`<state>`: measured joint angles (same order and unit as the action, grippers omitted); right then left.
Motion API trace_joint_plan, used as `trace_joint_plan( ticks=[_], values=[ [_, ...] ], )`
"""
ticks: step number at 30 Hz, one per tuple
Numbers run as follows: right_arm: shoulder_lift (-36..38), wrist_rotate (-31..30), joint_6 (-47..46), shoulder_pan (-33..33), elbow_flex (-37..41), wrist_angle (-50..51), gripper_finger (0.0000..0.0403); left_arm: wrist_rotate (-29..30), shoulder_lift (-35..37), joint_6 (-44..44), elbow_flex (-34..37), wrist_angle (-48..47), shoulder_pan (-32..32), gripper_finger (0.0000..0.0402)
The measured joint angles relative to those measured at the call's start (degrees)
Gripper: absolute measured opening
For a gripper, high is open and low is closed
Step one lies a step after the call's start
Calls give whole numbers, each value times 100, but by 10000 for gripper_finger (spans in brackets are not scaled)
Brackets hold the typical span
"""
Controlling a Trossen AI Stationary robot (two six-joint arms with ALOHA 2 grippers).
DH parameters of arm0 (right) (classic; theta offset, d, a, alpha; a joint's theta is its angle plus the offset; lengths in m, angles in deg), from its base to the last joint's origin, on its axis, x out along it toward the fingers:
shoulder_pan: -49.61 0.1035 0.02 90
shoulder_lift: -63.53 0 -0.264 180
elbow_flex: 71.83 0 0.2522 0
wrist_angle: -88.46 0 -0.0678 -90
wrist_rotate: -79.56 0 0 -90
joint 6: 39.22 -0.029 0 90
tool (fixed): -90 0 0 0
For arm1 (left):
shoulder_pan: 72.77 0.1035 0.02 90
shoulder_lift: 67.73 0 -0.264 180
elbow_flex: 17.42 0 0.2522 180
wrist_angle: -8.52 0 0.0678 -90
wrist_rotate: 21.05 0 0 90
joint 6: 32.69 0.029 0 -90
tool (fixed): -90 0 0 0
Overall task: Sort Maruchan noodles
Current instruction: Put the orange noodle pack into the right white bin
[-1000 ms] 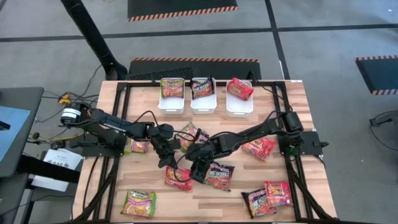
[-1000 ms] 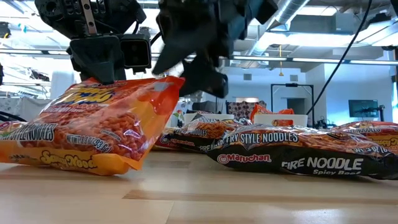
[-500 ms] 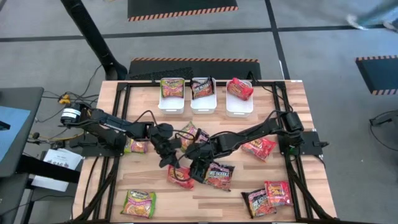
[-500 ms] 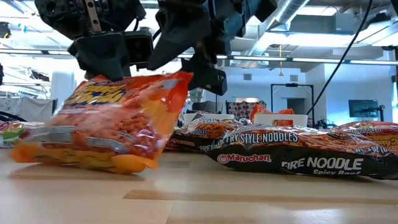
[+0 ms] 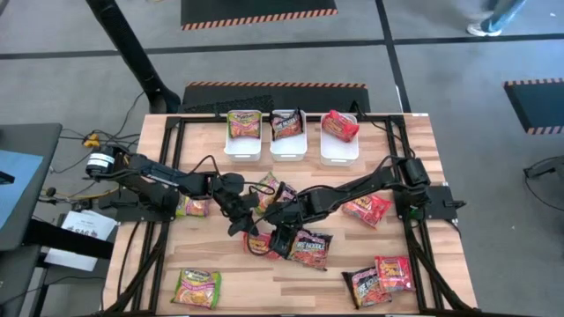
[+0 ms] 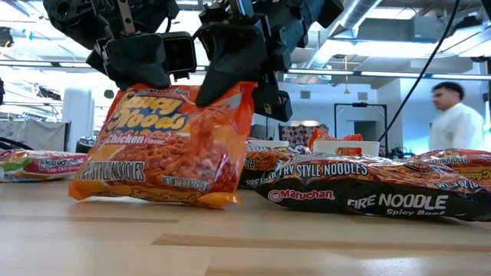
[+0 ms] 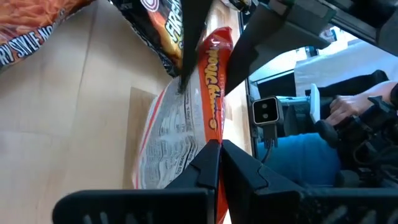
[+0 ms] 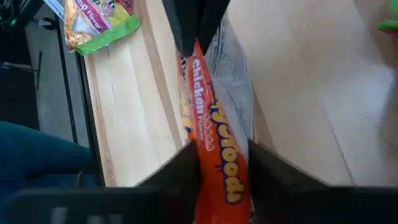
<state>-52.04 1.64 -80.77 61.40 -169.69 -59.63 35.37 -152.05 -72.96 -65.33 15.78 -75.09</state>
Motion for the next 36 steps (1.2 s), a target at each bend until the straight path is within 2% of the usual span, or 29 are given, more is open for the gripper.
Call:
trace_joint_plan(
  ticks=[4,6,10,13,19,24,30,36],
  values=[
    [0,-2,-49,2,0,-17,31,91,0,-6,0,-3,2,0],
    [0,-2,-48,2,0,-15,16,213,0,-140,0,-10,2,0],
    [0,0,-199,11,0,-9,22,330,0,-304,0,-12,2,2],
    [0,0,-243,46,0,-24,21,205,0,-351,0,-5,2,14],
    [0,2,-391,104,0,-33,17,-46,0,-353,2,139,2,68],
    [24,2,-518,189,0,41,17,-248,0,-588,7,823,108,110],
    [268,4,-518,249,-3,626,17,-616,0,-862,7,1309,465,118],
    [810,-125,-161,185,4,1508,17,-647,0,-1036,7,1829,811,119]
  ],
)
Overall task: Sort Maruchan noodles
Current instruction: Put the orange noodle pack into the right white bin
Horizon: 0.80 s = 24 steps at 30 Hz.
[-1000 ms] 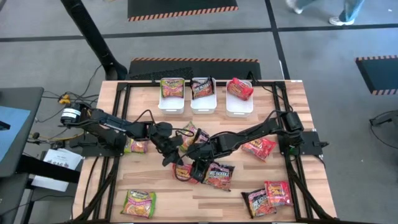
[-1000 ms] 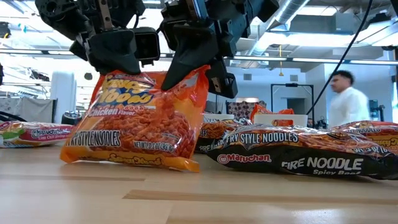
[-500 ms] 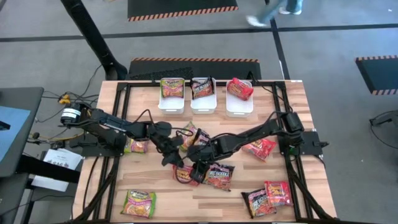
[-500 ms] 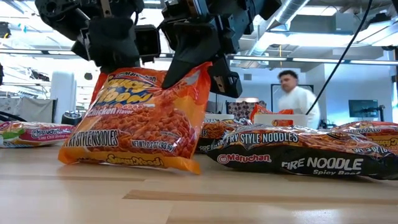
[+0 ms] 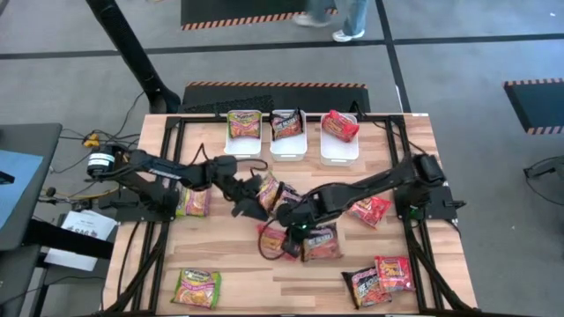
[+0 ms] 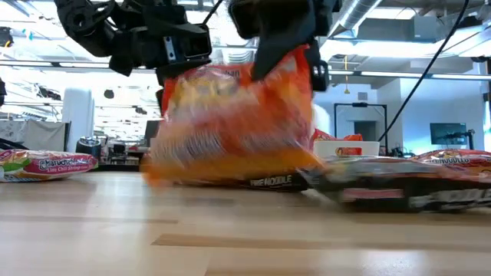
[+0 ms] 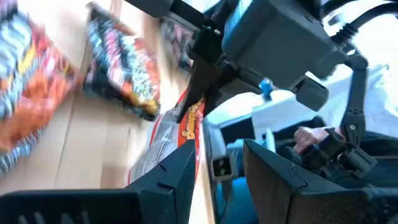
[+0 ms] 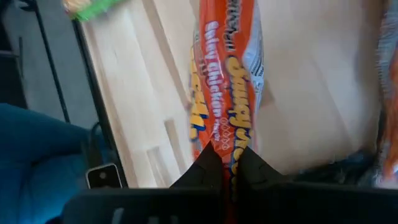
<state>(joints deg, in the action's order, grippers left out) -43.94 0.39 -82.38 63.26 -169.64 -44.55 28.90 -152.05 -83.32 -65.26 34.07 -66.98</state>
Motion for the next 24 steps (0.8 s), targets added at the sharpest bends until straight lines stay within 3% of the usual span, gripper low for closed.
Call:
trace_joint_plan(
  ticks=[11,24],
  values=[
    [1243,-291,1163,-811,-10,1486,20,19,2,3,-317,446,609,119],
    [2293,-580,3113,-2748,7,2950,20,186,-2,645,-973,403,1294,119]
  ],
)
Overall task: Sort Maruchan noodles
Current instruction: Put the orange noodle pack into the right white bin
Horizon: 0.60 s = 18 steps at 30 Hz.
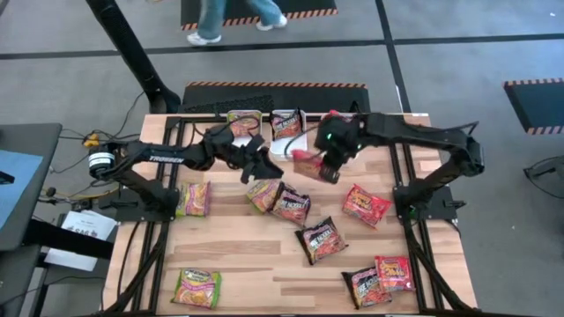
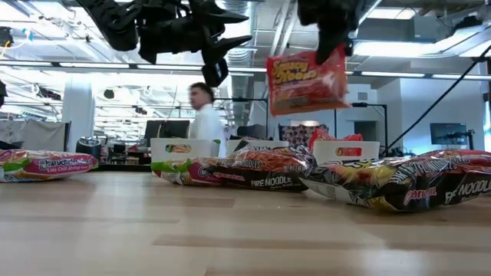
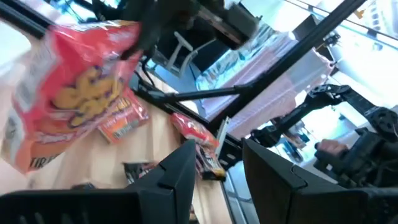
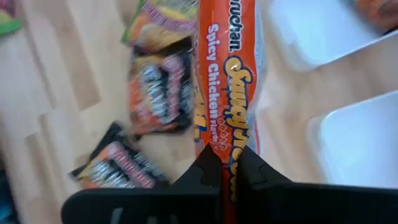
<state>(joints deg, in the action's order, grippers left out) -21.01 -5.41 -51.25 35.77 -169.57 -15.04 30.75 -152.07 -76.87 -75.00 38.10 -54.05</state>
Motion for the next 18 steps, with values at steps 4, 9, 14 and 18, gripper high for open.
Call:
trace_joint_plan(
  ticks=[4,9,14,18],
  values=[
    [112,-111,616,-582,-12,220,20,-2,0,39,-102,-22,174,119],
    [190,-110,1409,-1281,-8,364,20,148,0,37,-124,-34,303,119],
    [200,-104,2103,-1870,-9,462,20,301,0,88,-124,-126,343,119],
    [187,-80,2540,-2262,-10,464,20,421,-2,149,-122,-269,343,119]
  ],
)
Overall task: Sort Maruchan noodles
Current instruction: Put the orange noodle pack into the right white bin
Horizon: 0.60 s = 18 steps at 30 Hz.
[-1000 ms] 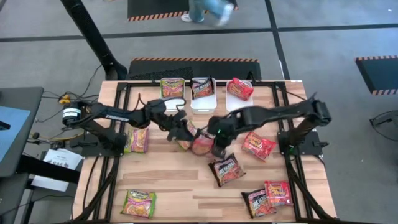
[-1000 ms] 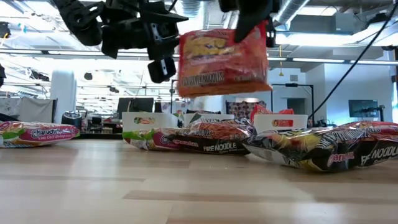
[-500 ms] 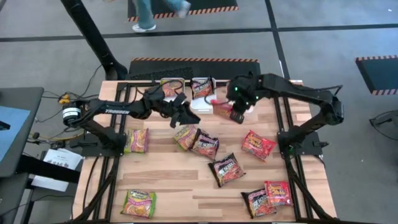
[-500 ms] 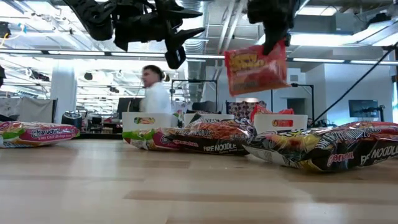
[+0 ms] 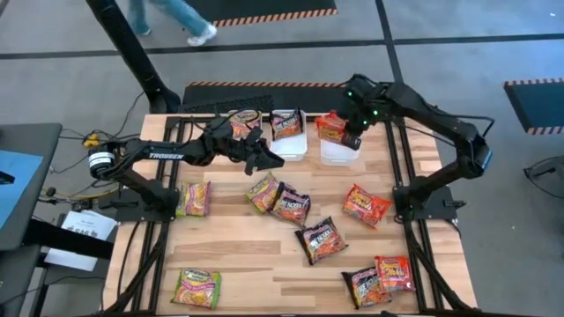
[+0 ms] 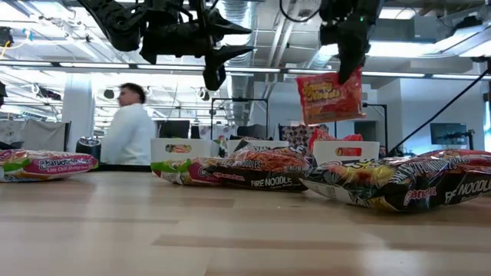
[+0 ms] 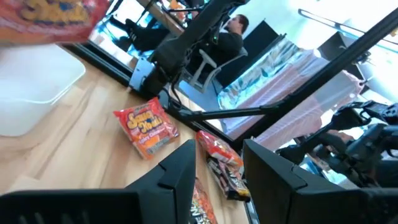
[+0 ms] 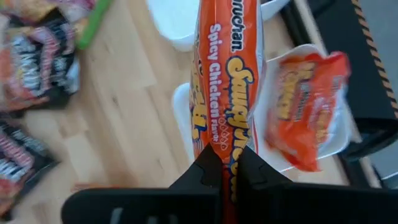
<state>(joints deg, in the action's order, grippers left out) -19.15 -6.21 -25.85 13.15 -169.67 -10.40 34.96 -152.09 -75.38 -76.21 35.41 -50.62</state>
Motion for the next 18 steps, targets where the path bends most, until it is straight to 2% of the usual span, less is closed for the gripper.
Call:
trace_joint_plan(
  ticks=[9,18],
  values=[
    [-13,39,502,-819,667,-466,20,413,2,7,0,-73,0,119],
    [-8,211,265,-983,1031,-1000,20,490,2,2,0,-103,0,119]
  ],
)
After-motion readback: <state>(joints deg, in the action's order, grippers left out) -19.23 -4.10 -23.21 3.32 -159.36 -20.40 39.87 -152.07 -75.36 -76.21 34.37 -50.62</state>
